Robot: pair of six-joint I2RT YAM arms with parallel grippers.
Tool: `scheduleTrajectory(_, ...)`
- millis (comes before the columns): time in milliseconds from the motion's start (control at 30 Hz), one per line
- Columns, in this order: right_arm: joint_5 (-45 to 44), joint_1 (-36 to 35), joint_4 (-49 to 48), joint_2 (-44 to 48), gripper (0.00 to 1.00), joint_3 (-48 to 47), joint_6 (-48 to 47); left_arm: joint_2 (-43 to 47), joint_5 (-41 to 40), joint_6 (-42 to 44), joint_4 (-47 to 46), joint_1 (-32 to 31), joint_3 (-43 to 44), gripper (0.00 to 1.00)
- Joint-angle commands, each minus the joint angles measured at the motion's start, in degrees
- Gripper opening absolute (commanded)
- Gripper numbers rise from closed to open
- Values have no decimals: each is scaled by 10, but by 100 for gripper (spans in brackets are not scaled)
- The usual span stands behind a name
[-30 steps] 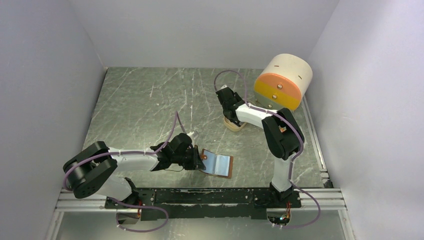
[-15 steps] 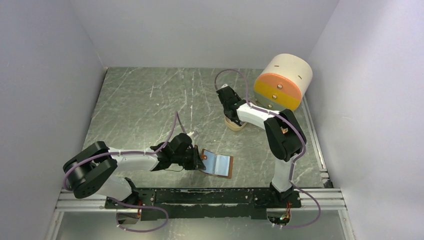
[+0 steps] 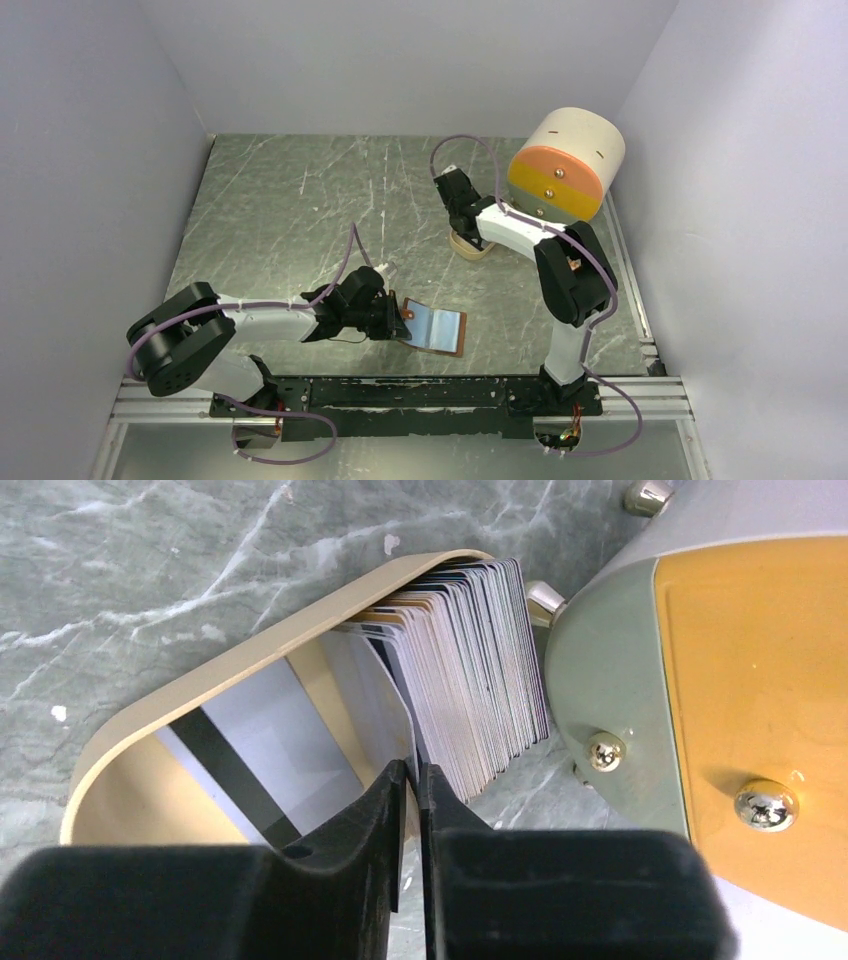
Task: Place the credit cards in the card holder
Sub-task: Pick up the credit card from the storage box.
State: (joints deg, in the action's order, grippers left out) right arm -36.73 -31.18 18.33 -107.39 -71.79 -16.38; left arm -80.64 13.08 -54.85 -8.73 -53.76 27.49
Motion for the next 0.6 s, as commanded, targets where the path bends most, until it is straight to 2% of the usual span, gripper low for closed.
scheduleTrajectory(0,7,6,16,29,9,-18,16,-11,-7,0,-2,-4,5,14)
scheduleTrajectory(167,30,3,44,36,0,-28,30,-13,-7,-1,-6,-4,4,14)
scheduleTrajectory(333,67,-18,84,55,0,-36,61,-10,-22,-16,4,-4,4,13)
scheduleTrajectory(433,94,-36,114,76,0,-40,87,1,-28,-33,6,-2,3,9)
scheduleTrajectory(567,138,-49,140,114,0,-38,136,8,-17,-56,-32,10,-13,9)
